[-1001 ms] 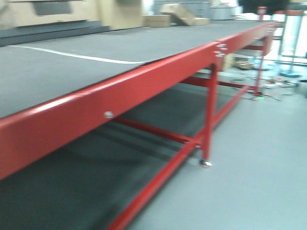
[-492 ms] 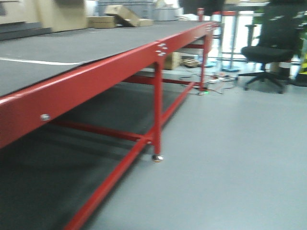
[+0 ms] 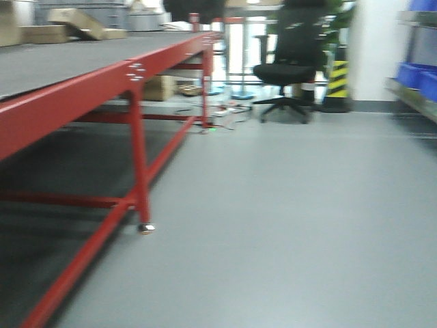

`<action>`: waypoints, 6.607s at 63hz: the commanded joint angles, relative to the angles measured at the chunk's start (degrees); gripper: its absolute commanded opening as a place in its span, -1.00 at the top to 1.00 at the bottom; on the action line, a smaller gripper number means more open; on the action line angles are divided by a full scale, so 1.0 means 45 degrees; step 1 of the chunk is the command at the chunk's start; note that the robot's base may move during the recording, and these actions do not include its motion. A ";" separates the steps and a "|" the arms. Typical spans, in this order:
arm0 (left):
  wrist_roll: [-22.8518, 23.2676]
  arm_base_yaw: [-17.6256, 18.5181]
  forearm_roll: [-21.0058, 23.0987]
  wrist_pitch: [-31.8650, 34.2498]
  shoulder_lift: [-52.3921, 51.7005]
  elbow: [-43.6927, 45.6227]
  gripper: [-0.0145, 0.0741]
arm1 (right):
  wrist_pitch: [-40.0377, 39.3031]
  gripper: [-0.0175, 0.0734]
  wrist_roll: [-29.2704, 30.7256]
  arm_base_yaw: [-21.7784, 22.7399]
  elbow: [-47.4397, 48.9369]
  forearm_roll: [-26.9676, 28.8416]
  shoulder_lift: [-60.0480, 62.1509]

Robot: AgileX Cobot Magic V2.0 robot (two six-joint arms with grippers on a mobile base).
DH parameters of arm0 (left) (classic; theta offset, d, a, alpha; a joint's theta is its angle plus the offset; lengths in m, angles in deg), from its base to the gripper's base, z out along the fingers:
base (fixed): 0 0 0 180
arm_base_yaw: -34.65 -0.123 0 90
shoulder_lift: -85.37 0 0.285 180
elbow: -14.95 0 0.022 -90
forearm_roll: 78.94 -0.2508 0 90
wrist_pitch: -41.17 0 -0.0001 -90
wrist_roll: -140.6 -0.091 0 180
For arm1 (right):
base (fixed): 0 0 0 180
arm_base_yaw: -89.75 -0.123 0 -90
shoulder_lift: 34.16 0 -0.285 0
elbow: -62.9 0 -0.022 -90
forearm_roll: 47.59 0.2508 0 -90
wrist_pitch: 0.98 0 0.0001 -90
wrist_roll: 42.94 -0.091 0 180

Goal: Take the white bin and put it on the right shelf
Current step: 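Carry the bin with both grippers while driving toward the blue-crate shelves, then drive up to the shelf rack holding the bin with both grippers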

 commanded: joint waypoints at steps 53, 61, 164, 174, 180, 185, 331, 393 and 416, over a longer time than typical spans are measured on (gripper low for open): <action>-0.0217 0.0447 0.0686 -0.2722 -0.0508 0.0452 0.87 | 0.2966 0.10 0.0126 -0.0348 0.0448 0.1792 0.0459; -0.0217 0.0447 0.0686 -0.2722 -0.0508 0.0452 0.87 | 0.2966 0.10 0.0126 -0.0348 0.0448 0.1792 0.0459; -0.0217 0.0447 0.0674 -0.2525 -0.0508 0.0452 0.87 | 0.2731 0.10 0.0126 -0.0348 0.0448 0.1701 0.0459; -0.0217 0.0447 0.0674 -0.2525 -0.0508 0.0452 0.87 | 0.2731 0.10 0.0126 -0.0348 0.0448 0.1701 0.0459; -0.0217 0.0447 0.0674 -0.2525 -0.0508 0.0452 0.87 | 0.2731 0.10 0.0126 -0.0348 0.0448 0.1701 0.0459; -0.0217 0.0447 0.0674 -0.2525 -0.0508 0.0452 0.87 | 0.2731 0.10 0.0126 -0.0348 0.0448 0.1701 0.0459; -0.0217 0.0447 0.0674 -0.2525 -0.0508 0.0452 0.87 | 0.2734 0.10 0.0126 -0.0348 0.0448 0.1660 0.0459; -0.0217 0.0447 0.0674 -0.2525 -0.0508 0.0452 0.87 | 0.2735 0.10 0.0126 -0.0348 0.0448 0.1647 0.0459; -0.0217 0.0447 0.0674 -0.2525 -0.0508 0.0452 0.87 | 0.2735 0.10 0.0126 -0.0348 0.0448 0.1647 0.0459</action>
